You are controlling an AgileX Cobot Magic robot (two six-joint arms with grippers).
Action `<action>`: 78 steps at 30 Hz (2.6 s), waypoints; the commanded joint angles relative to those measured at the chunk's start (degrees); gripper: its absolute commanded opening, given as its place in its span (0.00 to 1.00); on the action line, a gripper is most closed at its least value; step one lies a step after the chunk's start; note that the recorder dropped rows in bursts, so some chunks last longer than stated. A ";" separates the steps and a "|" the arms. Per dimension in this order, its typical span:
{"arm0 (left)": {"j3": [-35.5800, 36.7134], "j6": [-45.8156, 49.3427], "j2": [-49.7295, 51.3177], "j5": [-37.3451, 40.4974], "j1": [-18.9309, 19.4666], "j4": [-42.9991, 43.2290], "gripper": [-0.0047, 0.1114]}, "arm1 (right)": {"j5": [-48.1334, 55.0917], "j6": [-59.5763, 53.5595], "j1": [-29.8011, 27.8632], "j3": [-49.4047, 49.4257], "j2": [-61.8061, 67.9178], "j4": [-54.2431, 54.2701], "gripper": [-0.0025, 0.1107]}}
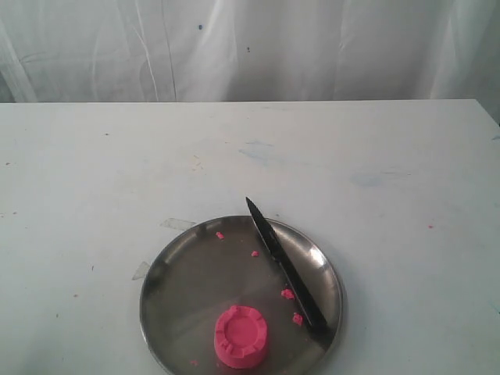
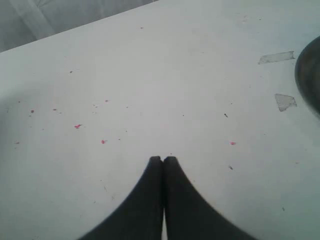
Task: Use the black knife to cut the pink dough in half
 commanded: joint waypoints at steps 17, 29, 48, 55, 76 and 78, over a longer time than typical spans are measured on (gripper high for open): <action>0.21 -0.29 -0.21 0.09 -0.29 -0.26 0.04 | 27.97 23.51 0.03 -20.16 3.79 -48.63 0.02; 0.21 -0.29 -0.21 0.09 -0.29 -0.26 0.04 | 23.34 6.58 0.71 -33.57 28.63 -54.71 0.02; 0.21 -0.29 -0.21 0.09 -0.29 -0.26 0.04 | 85.91 -29.80 11.23 -54.65 82.84 1.79 0.02; 0.21 -0.29 -0.21 0.09 -0.29 -0.26 0.04 | 85.28 -34.00 24.55 -54.79 87.57 2.77 0.02; 0.21 -0.29 -0.21 0.09 -0.29 -0.26 0.04 | 78.57 -45.49 29.09 -55.89 100.07 15.49 0.38; 0.21 -0.29 -0.21 0.09 -0.29 -0.26 0.04 | 78.45 -45.49 29.09 -55.89 101.44 16.19 0.38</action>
